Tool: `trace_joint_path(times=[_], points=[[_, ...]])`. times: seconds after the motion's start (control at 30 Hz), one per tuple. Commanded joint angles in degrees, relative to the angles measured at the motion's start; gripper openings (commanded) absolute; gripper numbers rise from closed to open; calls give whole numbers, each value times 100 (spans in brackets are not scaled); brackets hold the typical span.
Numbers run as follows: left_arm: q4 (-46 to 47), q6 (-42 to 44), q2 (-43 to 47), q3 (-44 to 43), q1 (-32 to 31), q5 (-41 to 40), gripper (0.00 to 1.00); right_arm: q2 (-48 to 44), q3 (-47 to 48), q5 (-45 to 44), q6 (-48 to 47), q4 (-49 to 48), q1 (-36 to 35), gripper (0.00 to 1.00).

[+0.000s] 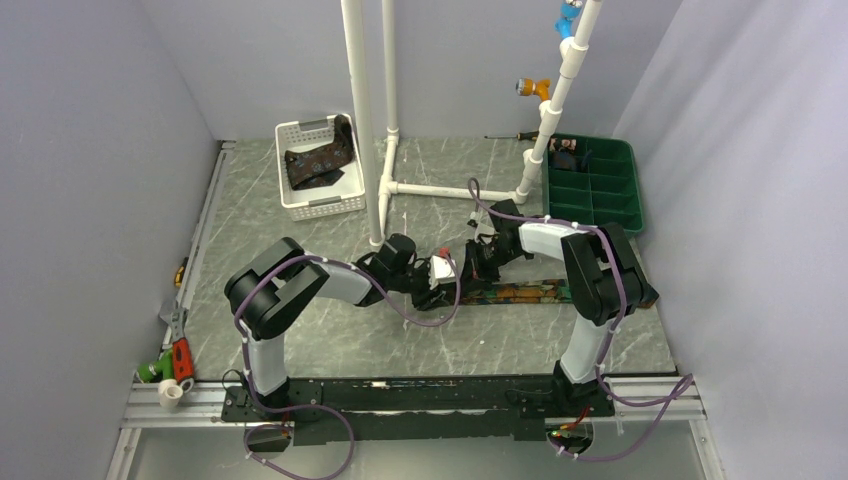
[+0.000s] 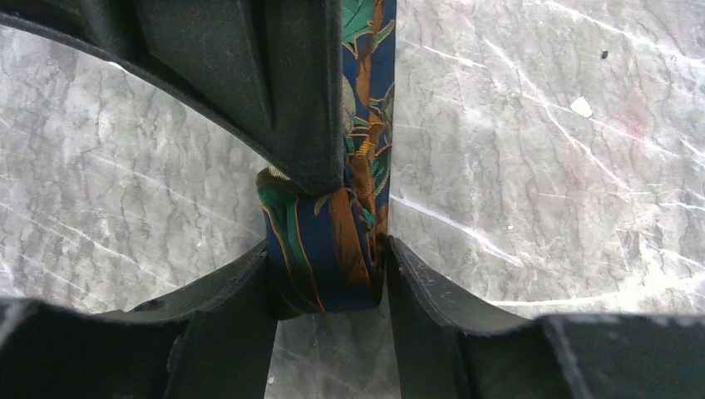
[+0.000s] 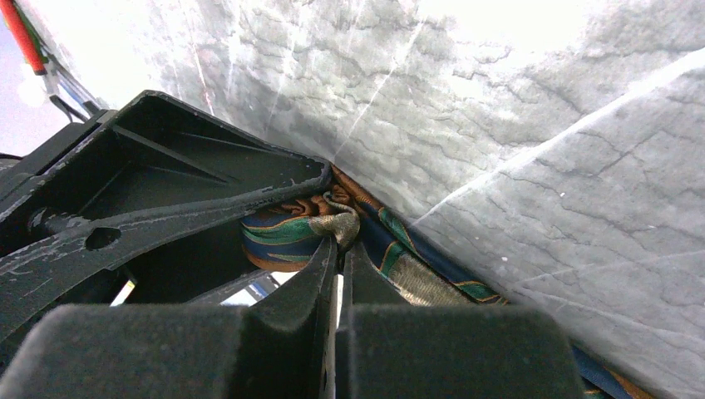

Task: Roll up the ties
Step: Roll the tie at the center of the board.

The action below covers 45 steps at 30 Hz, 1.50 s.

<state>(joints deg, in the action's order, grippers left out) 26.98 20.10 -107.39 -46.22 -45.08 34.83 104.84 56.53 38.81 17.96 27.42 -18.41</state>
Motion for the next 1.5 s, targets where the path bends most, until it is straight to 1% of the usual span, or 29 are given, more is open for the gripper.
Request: trace_joint_path(times=[0.0,0.13,0.3,0.37,0.47,0.53,0.57,0.67,0.77,0.83,0.87,0.93,1.07,1.13,1.17,1.33,1.47], points=[[-612,35,-43,470,117,45,53,410,-15,-1810,-488,242,98,0],[-143,-106,34,526,143,81,59,414,-23,-1870,-596,330,50,0],[308,-612,-105,315,150,203,72,289,-87,-1802,-729,418,-34,0],[587,-849,-152,267,131,187,74,235,-109,-1713,-742,425,-56,0],[671,-1041,-300,53,98,74,73,92,-192,-1590,-776,386,-99,0],[633,-1069,-436,-92,101,40,69,-3,-264,-1479,-799,360,-116,0],[587,-1067,-474,-148,111,34,66,-47,-284,-1449,-814,339,-140,0],[468,-811,-455,-150,156,143,47,-139,-368,-1326,-877,213,-160,0],[247,-151,-231,93,162,212,30,-138,-306,-1008,-994,88,-158,0],[-74,279,-56,230,156,95,19,-94,-93,-755,-1158,295,-134,0],[-304,463,11,257,155,30,16,-106,63,-631,-1220,446,-68,1],[-769,771,82,274,150,-88,13,-216,174,-339,-1267,674,170,12],[-1169,1063,172,359,122,-314,12,-499,194,371,-1289,1029,614,46],[-1235,1127,201,392,100,-354,12,-587,102,699,-1187,995,678,59],[-1265,1161,194,384,73,-391,12,-587,58,856,-1099,919,672,62],[-1407,1261,91,292,1,-438,13,-411,-91,1339,-369,48,488,65],[-1494,1266,52,246,0,-395,14,-291,-69,1229,-141,-363,192,65]])
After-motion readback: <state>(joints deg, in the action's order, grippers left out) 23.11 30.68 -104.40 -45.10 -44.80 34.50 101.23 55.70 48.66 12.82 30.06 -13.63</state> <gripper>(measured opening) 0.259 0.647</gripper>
